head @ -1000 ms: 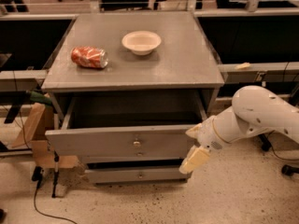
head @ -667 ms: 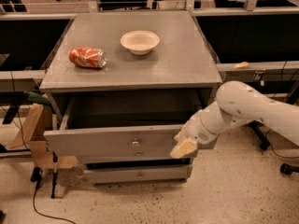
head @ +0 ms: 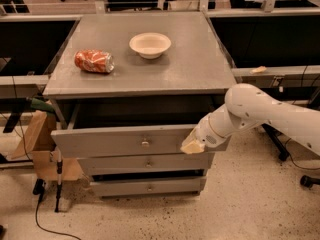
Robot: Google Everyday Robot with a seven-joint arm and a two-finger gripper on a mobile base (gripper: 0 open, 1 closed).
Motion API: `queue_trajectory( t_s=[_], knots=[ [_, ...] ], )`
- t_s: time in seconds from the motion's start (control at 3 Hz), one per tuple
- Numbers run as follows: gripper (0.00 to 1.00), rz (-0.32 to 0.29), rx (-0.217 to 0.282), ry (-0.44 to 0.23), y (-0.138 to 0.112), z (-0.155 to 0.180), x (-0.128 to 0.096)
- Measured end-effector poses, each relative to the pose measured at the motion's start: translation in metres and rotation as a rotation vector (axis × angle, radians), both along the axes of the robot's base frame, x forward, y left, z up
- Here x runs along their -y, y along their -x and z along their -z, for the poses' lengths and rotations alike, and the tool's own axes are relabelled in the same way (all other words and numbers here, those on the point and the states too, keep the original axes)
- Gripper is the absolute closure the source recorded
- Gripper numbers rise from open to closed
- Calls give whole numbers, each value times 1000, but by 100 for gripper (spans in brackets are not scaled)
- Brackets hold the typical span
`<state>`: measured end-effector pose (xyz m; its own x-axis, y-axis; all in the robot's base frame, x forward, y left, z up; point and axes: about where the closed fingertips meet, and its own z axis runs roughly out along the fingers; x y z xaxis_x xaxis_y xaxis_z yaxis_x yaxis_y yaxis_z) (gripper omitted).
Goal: Close top drawer
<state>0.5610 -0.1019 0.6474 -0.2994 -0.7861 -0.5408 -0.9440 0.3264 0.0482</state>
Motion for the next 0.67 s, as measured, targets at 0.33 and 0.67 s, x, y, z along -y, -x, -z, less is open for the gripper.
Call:
queue_trajectory(
  t_s=[0.33,0.67],
  knots=[
    [34,36,2,-11,-13,3,-4],
    [10,78,13,-45,-26,5,-7]
  ],
)
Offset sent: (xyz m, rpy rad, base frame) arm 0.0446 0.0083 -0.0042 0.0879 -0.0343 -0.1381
